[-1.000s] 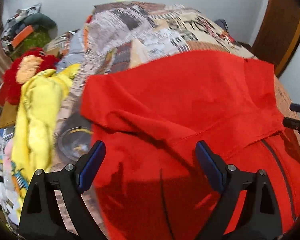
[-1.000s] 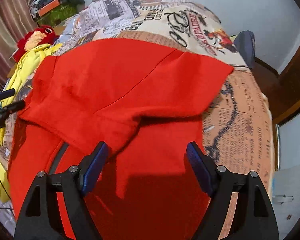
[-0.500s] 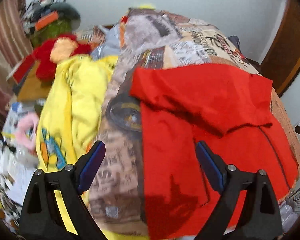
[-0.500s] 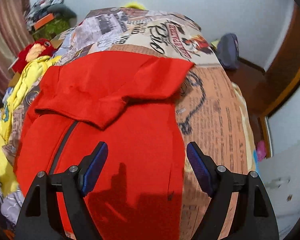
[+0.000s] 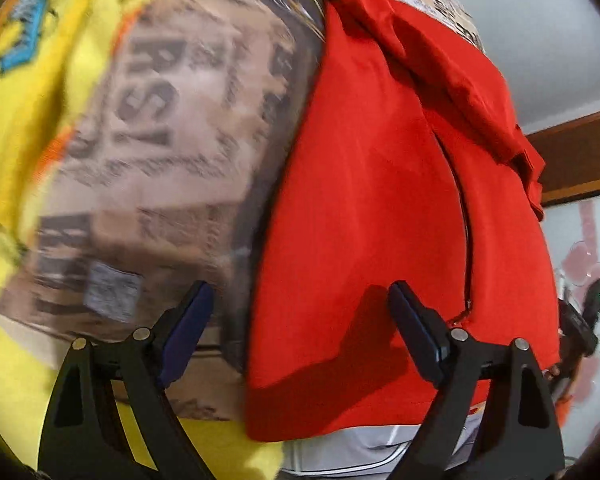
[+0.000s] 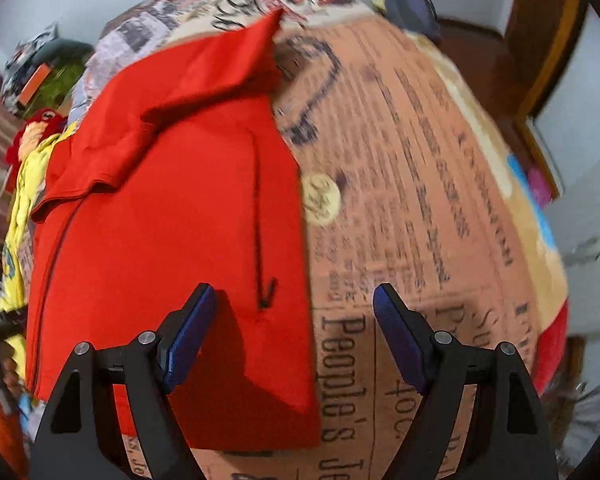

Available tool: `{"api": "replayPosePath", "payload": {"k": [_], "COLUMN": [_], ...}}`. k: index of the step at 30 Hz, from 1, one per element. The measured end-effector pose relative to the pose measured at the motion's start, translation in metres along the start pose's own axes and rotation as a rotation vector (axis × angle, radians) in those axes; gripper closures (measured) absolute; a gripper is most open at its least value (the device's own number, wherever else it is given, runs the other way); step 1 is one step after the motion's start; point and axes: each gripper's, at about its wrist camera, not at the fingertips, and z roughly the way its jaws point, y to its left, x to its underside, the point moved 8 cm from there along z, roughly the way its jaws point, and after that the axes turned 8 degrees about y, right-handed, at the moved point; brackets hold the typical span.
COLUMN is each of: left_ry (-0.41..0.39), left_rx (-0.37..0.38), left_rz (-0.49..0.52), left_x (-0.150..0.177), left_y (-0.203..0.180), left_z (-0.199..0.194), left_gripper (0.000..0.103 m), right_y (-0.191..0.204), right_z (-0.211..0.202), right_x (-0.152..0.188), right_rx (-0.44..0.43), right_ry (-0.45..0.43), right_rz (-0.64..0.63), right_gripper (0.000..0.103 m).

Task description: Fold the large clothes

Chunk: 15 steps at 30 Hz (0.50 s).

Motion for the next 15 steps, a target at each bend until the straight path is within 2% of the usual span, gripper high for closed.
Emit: {"api": "replayPosePath", "payload": {"k": [3,5,8,10,11,12,13,14,15], "left_ry": [-0.011,-0.013,-0.019,-0.021,-0.023,-0.024,-0.026,-0.039,-0.066], "left_rx": [-0.013,0.018,0.055,0.070,0.073,0.072,0.055,0.039,0.039], "left_rz": [0.031,0.043,0.065,0.085,0.091,0.098,0.111,0.120,0.132], "left_x": [0.000,0.000,0.000,0.001,0.000,-0.001,-0.002,-0.007,-0.011], "left_y": [-0.011,-0.021,-0.038,-0.047,-0.051,-0.055,-0.059,-0.062,-0.068], "left_z": [0.005,0.006,0.007,0.006,0.006,0.005,0.003,0.001,-0.006], "left_gripper": [0.016,0.022,0.036,0.058,0.063,0.075,0.086,0.090,0.094], "right_y": [0.001,0.007,0.018,0.027,0.031,0.035,0.038,0.042,0.047], "right_z": [0.003,0.004,0.007,0.010,0.011,0.009,0.007,0.004,0.001], "right_x": [-0.003,-0.006,-0.008,-0.010,-0.011,-0.013,-0.015,-0.017,-0.019], "right_rx": [-0.102,-0.169,-0.211,-0.208,-0.210,-0.212,-0.205,-0.204,-0.225], "right_ry": [-0.005,-0.006,-0.014,-0.025,-0.029,-0.033,-0.036,-0.042,-0.043], "right_rz": [0.041,0.029,0.001,-0.033,-0.045,-0.057,-0.067,-0.081,-0.093], "right_gripper": [0.022,0.022,0.022,0.029,0.033,0.044,0.056,0.067,0.084]}}
